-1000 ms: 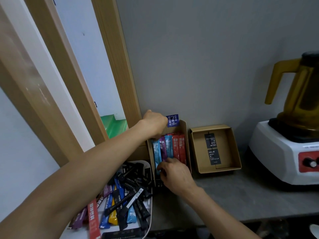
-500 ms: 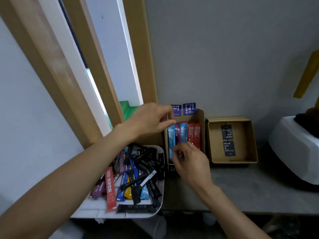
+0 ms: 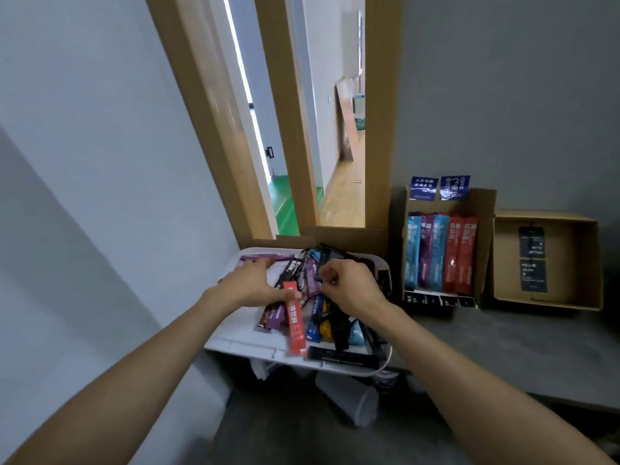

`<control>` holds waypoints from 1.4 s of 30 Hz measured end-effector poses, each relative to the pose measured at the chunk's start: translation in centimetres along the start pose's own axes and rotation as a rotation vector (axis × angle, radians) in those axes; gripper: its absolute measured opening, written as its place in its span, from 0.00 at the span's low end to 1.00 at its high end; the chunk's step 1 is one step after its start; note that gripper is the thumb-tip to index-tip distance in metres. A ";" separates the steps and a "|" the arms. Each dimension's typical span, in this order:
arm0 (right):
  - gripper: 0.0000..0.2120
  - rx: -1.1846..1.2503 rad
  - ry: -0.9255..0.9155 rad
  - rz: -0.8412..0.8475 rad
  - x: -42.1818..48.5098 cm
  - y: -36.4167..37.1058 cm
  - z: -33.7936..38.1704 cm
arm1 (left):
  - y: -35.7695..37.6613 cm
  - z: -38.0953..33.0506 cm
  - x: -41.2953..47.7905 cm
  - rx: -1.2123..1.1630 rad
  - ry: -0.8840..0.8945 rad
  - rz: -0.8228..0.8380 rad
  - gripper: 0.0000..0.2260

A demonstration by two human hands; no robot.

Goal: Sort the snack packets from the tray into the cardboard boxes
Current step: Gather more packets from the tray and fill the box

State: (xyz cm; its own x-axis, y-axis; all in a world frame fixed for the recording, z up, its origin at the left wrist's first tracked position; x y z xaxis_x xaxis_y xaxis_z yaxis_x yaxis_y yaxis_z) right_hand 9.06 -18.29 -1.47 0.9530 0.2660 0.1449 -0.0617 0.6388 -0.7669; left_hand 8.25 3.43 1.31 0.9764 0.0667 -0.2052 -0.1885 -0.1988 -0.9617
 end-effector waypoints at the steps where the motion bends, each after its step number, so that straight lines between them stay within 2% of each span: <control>1: 0.11 -0.018 -0.004 -0.022 0.6 0.6 0.5 | 0.8 -0.1 -0.2 -0.007 -0.039 0.037 0.60; 3: 0.11 -0.072 -0.012 -0.059 1.9 1.4 1.4 | 2.5 -0.5 -0.5 -0.042 -0.094 0.043 0.61; 7: 0.08 -0.216 0.030 0.010 3.9 2.4 2.3 | 4.6 -0.8 -0.2 -0.043 -0.140 -0.077 0.39; 10: 0.08 -0.249 0.095 0.072 4.4 3.2 2.3 | 4.9 -0.4 -0.5 -0.132 -0.109 -0.127 0.26; 16: 0.12 -0.219 0.160 0.058 4.4 3.6 2.9 | 4.1 1.5 0.1 -0.511 -0.027 -0.164 0.06; 20: 0.09 -0.106 0.233 0.083 4.6 3.2 3.7 | 2.6 2.7 0.9 -0.531 -0.077 -0.151 0.07; 24: 0.16 0.016 0.301 0.049 4.1 2.3 3.9 | 2.1 3.9 1.4 -0.227 -0.037 -0.110 0.10; 27: 0.21 -0.016 0.325 0.169 3.4 2.6 4.2 | 3.3 3.5 1.1 0.028 -0.054 -0.141 0.26; 29: 0.20 -0.068 0.322 0.221 3.0 3.4 4.4 | 4.0 2.8 1.2 0.159 -0.070 -0.186 0.36; 30: 0.17 -0.082 0.310 0.209 2.9 3.9 4.3 | 4.1 2.5 1.3 0.189 -0.068 -0.191 0.38; 33: 0.05 -0.149 0.247 0.114 3.1 4.4 4.0 | 4.2 1.9 1.5 0.171 -0.040 -0.166 0.26; 34: 0.04 -0.162 0.235 0.100 3.2 4.5 3.8 | 4.3 2.0 1.5 0.150 -0.029 -0.150 0.22; 38: 0.10 -0.209 0.186 0.137 3.3 4.4 3.2 | 4.3 2.9 1.7 0.006 -0.004 -0.113 0.13; 40: 0.12 -0.266 0.101 0.126 3.4 4.2 3.5 | 3.1 3.5 2.3 -0.011 0.005 -0.176 0.13; 42: 0.18 -0.351 -0.007 0.128 3.5 4.1 3.9 | 1.5 4.0 3.2 0.024 0.033 -0.243 0.17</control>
State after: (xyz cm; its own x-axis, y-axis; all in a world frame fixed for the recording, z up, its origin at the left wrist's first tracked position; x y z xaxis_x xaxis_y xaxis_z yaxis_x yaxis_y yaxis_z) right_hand 11.02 -11.94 -1.69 0.9420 0.3335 0.0379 -0.0730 0.3139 -0.9467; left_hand 10.71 7.31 -1.51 0.9962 0.0776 0.0387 0.0506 -0.1573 -0.9862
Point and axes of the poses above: each hand's wrist, its own x-axis towards the middle knuckle, its own y-axis out of the palm, z = x × y, the point moved 1 cm from there along x, towards the middle knuckle
